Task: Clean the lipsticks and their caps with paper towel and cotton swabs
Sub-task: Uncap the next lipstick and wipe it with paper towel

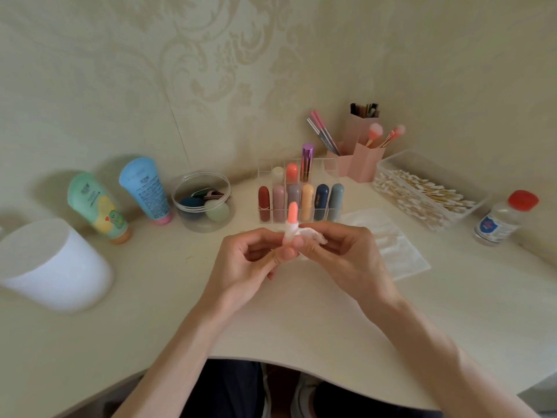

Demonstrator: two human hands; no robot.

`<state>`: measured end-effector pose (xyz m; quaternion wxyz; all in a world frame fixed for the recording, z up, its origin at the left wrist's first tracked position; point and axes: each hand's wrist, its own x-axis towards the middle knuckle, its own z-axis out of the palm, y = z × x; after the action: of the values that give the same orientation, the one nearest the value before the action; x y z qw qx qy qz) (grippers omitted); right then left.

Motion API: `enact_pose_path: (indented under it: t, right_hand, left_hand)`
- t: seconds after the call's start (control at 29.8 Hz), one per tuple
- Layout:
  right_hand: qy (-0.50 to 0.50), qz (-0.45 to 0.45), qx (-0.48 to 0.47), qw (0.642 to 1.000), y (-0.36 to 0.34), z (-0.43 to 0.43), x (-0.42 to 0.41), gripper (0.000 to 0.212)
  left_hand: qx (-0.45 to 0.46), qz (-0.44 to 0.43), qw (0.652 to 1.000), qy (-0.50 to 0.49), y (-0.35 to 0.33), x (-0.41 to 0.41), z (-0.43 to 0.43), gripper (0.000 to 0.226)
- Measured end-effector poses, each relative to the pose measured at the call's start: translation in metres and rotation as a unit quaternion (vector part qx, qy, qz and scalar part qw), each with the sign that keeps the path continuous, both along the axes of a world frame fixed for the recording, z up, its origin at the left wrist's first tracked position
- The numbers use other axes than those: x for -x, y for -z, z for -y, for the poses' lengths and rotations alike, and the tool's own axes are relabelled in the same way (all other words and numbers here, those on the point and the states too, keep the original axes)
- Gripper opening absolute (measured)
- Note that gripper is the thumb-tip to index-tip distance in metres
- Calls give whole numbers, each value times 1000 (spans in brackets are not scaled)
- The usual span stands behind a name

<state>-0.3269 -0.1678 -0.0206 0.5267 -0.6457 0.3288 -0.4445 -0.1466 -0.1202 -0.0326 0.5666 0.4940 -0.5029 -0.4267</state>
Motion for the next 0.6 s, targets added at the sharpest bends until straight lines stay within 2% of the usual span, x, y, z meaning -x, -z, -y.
enact_pose_path:
  t: [0.1,0.27,0.44,0.5,0.6]
  right_hand:
    - [-5,-1,-33,999,-1,-3,-1,19]
    - [-6,14,-94,995,-2,-4,-2,22]
    - [49,-21,-98,994,2,-3,-8,20]
    - [55,-28,-95,994,2,-2,-8,21]
    - [57,-30,-75,995,1,-3,-7,17]
  left_hand:
    - [20,53,998,-7,-2,1,-3,18]
    - [43,137,987,-68,0,3,-4,23]
    - [135,323,923,-160,2,6,-4,36]
    - [156,356,905,-172,1,6,-3,35]
    - [169,366,897,-181,2,8,-2,33]
